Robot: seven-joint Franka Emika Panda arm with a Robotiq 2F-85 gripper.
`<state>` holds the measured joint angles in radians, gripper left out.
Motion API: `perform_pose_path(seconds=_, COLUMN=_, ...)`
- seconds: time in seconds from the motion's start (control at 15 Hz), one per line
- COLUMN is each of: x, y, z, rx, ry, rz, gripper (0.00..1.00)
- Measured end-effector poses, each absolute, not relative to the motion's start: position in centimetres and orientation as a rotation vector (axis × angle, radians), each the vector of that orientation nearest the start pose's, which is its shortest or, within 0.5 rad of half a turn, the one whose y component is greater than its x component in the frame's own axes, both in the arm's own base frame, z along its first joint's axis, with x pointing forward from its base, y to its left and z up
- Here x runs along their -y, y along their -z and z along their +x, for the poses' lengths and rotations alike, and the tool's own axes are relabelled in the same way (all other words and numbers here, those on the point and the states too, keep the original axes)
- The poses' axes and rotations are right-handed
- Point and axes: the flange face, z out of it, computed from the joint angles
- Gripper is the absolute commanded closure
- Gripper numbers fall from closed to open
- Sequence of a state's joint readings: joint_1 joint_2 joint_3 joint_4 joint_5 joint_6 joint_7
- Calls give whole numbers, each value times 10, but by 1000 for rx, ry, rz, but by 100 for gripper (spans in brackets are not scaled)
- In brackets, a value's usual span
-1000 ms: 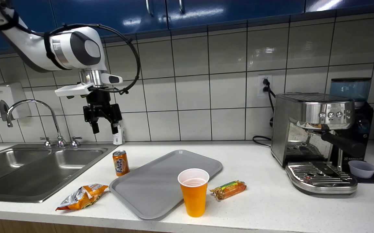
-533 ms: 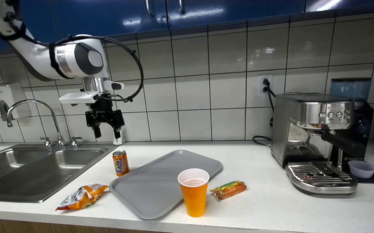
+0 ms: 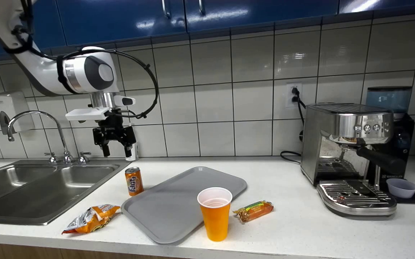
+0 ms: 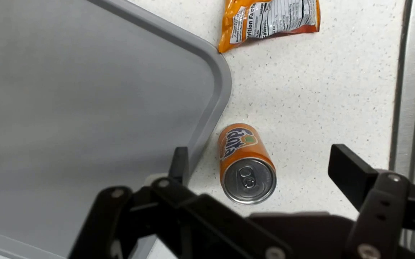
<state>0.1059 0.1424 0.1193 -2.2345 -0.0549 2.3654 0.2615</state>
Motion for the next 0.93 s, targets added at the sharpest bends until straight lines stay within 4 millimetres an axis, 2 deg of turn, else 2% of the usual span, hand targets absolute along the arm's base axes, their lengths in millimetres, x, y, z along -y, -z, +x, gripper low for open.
perform_pose_path(seconds=0.27, x=-125, y=-298, z=534, rx=49, ry=-9, rz=-3186, gripper=0)
perform_pose_path(seconds=0.93, x=-116, y=-274, z=561, rx=73, ry=-35, rz=-3207, gripper=0)
